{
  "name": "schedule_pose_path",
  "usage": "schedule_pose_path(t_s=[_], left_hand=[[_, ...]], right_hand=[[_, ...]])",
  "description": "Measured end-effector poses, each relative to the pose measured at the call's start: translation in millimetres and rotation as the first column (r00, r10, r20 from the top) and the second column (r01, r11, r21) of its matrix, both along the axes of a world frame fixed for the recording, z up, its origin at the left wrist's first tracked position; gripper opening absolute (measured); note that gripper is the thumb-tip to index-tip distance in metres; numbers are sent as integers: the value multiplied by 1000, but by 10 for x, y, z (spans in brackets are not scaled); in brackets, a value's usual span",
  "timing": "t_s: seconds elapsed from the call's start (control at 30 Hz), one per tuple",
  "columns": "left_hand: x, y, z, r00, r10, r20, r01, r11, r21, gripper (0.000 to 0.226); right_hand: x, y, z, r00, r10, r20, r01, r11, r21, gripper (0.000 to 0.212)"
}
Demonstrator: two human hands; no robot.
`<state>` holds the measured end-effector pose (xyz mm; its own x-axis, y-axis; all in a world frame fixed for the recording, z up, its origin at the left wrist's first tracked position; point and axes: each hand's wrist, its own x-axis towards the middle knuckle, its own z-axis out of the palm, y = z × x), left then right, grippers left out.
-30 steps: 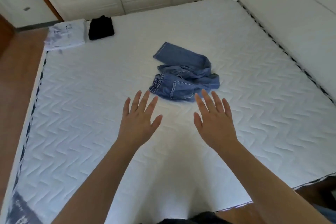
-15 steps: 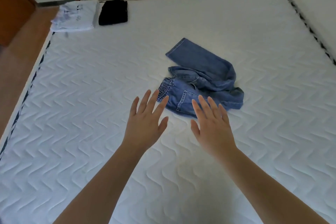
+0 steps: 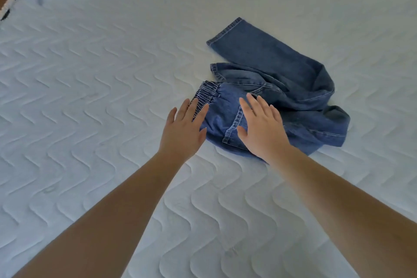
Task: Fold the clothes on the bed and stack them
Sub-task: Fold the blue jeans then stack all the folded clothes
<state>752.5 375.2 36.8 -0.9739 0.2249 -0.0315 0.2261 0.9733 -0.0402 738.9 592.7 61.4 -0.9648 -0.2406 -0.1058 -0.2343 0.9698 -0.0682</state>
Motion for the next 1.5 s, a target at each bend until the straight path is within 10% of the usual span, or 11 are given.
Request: schedule_pose_path(t_s=[0.27,0.37,0.57,0.73,0.8,1.13,1.5], left_hand=[[-255,-15,-708,952,227,205,-262,951,165,60],[-423,91,-763,879,362,312,-475,726,497,47],[-394,63,-844,833,437,339,-551,604,576,39],[-80,66,-830,743,477,470,-641,304,705,77],[134,69,-824,721,474,505,-662,258,703,51],[1827,211,-681,667,323,671,-741,383,552,17],[2802,403,157,879,-57,473,-265,766,586,17]], right_hand=[[-570,-21,-603,992,-64,107,63,998,4,73],[-499,-34,-849,957,-79,278,91,995,-29,71],[-276,-87,-1045,990,-82,118,94,991,-95,54],[-230,-63,-967,983,-119,141,144,972,-186,39],[-137,-40,-931,971,-143,192,187,953,-239,42],[1121,-70,-929,966,-4,259,15,999,-40,37],[2309,50,-355,854,-31,519,113,986,-127,22]])
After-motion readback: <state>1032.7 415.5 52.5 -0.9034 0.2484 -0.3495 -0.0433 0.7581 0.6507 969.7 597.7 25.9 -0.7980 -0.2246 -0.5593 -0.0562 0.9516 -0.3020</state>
